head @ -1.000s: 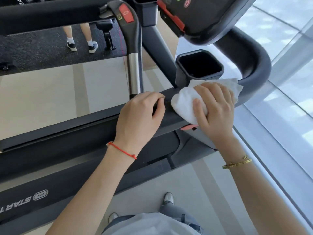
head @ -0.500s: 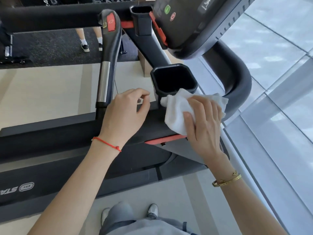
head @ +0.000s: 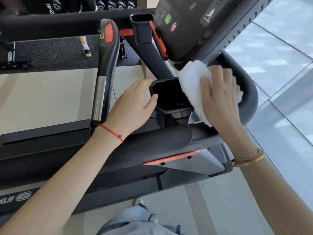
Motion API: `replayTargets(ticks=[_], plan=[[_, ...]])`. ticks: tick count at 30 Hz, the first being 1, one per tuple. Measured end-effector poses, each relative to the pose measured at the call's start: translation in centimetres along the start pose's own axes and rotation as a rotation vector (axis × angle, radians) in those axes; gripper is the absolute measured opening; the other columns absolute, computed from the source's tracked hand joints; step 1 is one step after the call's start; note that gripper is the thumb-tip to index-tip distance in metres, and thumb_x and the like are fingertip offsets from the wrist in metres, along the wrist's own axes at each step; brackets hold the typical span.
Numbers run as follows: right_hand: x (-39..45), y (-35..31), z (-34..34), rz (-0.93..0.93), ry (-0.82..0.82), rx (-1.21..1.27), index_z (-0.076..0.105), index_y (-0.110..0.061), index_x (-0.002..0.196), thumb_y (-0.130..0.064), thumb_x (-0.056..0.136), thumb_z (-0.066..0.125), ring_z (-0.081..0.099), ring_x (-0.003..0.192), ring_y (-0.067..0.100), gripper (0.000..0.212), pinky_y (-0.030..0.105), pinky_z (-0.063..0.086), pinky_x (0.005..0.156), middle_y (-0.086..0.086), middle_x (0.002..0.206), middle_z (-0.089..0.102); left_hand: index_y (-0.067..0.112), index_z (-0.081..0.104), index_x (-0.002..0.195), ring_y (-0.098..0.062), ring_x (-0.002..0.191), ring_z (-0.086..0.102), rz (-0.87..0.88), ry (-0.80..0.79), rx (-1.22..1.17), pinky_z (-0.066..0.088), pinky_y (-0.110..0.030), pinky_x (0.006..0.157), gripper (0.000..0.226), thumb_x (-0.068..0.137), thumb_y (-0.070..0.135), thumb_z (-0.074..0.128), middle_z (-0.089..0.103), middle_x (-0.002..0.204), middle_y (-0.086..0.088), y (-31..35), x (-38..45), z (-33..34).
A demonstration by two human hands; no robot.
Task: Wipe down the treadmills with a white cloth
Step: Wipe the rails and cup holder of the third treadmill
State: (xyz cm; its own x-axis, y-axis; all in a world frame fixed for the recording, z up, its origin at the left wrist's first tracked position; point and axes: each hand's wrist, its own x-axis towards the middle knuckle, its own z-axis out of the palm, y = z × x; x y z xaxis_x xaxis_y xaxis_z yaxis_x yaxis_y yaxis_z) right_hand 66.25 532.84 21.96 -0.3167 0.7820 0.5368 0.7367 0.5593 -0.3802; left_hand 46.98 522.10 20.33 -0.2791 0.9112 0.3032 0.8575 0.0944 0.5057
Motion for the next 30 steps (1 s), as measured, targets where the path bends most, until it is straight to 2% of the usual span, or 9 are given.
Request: replayTargets(ticks=[4, 7, 10, 17, 19, 21, 24, 26, 30], plan=[[1.3, 1.2, 1.2, 0.147, -0.445, 0.101, 0.036, -0.019, 0.139, -0.041, 0.101, 0.04, 0.044, 0.108, 0.028, 0.044, 0.035, 0.031, 0.087, 0.006, 0.128, 0.042, 0.018, 0.025, 0.152, -0.016, 0.126, 0.05, 0.044, -0.09, 0.03, 0.034, -0.022, 0.091, 0.059, 0.101, 0.043, 0.043, 0.037, 0.151, 0.001, -1.3, 1.0, 0.1], [2.1, 1.8, 1.6, 0.186, -0.584, 0.162, 0.033, -0.022, 0.135, -0.046, 0.1, 0.039, 0.042, 0.097, 0.02, 0.043, 0.033, 0.028, 0.081, -0.004, 0.119, 0.038, 0.02, 0.017, 0.155, -0.009, 0.132, 0.042, 0.056, -0.138, 0.003, 0.034, -0.02, 0.094, 0.064, 0.102, 0.045, 0.04, 0.03, 0.154, 0.005, -1.8, 1.6, 0.4], [3.0, 1.8, 1.9, 0.134, -0.626, 0.131, 0.03, -0.021, 0.136, -0.044, 0.1, 0.04, 0.043, 0.1, 0.02, 0.044, 0.033, 0.029, 0.08, -0.006, 0.119, 0.036, 0.021, 0.016, 0.156, -0.004, 0.133, 0.039, 0.024, -0.174, -0.062, 0.031, -0.018, 0.099, 0.063, 0.102, 0.045, 0.037, 0.029, 0.154, 0.009, -2.0, 2.0, 0.7], [5.8, 0.5, 2.8, -0.219, -0.623, -0.084, 0.031, -0.014, 0.143, -0.029, 0.101, 0.044, 0.043, 0.114, 0.029, 0.046, 0.032, 0.032, 0.085, 0.008, 0.134, 0.043, 0.031, 0.023, 0.152, 0.009, 0.118, 0.039, -0.022, -0.16, -0.141, 0.031, -0.013, 0.094, 0.056, 0.099, 0.046, 0.036, 0.036, 0.147, 0.016, -1.5, 2.3, 1.4], [5.4, 0.8, 2.3, -0.182, -0.615, -0.013, 0.032, -0.019, 0.143, -0.03, 0.1, 0.045, 0.045, 0.104, 0.022, 0.046, 0.027, 0.027, 0.075, 0.002, 0.13, 0.045, 0.033, 0.024, 0.151, 0.015, 0.112, 0.036, -0.044, -0.168, -0.154, 0.03, -0.002, 0.088, 0.056, 0.098, 0.047, 0.036, 0.036, 0.146, 0.018, -1.5, 2.3, 1.4], [4.1, 1.6, 1.2, -0.101, -0.621, 0.064, 0.031, -0.027, 0.138, -0.038, 0.098, 0.043, 0.045, 0.082, 0.007, 0.043, 0.027, 0.025, 0.062, -0.012, 0.112, 0.045, 0.033, 0.027, 0.15, 0.016, 0.11, 0.037, -0.06, -0.175, -0.169, 0.032, 0.005, 0.082, 0.055, 0.098, 0.047, 0.037, 0.038, 0.144, 0.02, -1.5, 2.4, 1.4], [2.5, 2.2, 0.1, -0.001, -0.69, 0.11, 0.026, -0.037, 0.109, -0.05, 0.093, 0.037, 0.045, 0.078, -0.008, 0.023, 0.014, 0.026, 0.057, -0.022, 0.092, 0.042, 0.035, 0.028, 0.149, 0.015, 0.108, 0.038, -0.075, -0.18, -0.165, 0.036, 0.002, 0.079, 0.053, 0.098, 0.047, 0.037, 0.038, 0.141, 0.023, -1.5, 2.7, 1.4], [2.9, 1.9, 0.7, -0.001, -0.719, 0.1, 0.026, -0.03, 0.106, -0.043, 0.097, 0.039, 0.044, 0.079, -0.002, 0.02, 0.013, 0.026, 0.056, -0.015, 0.095, 0.041, 0.034, 0.03, 0.149, 0.014, 0.107, 0.038, -0.076, -0.18, -0.154, 0.038, -0.004, 0.079, 0.052, 0.098, 0.046, 0.037, 0.04, 0.142, 0.022, -1.5, 2.9, 1.4], [5.1, 0.6, 2.6, -0.136, -0.657, -0.001, 0.033, -0.007, 0.135, -0.025, 0.101, 0.042, 0.041, 0.095, 0.021, 0.039, 0.023, 0.022, 0.069, 0.008, 0.121, 0.043, 0.036, 0.033, 0.147, 0.014, 0.108, 0.039, -0.091, -0.165, -0.147, 0.034, -0.01, 0.086, 0.051, 0.098, 0.047, 0.037, 0.043, 0.14, 0.023, -1.4, 3.1, 1.4]])
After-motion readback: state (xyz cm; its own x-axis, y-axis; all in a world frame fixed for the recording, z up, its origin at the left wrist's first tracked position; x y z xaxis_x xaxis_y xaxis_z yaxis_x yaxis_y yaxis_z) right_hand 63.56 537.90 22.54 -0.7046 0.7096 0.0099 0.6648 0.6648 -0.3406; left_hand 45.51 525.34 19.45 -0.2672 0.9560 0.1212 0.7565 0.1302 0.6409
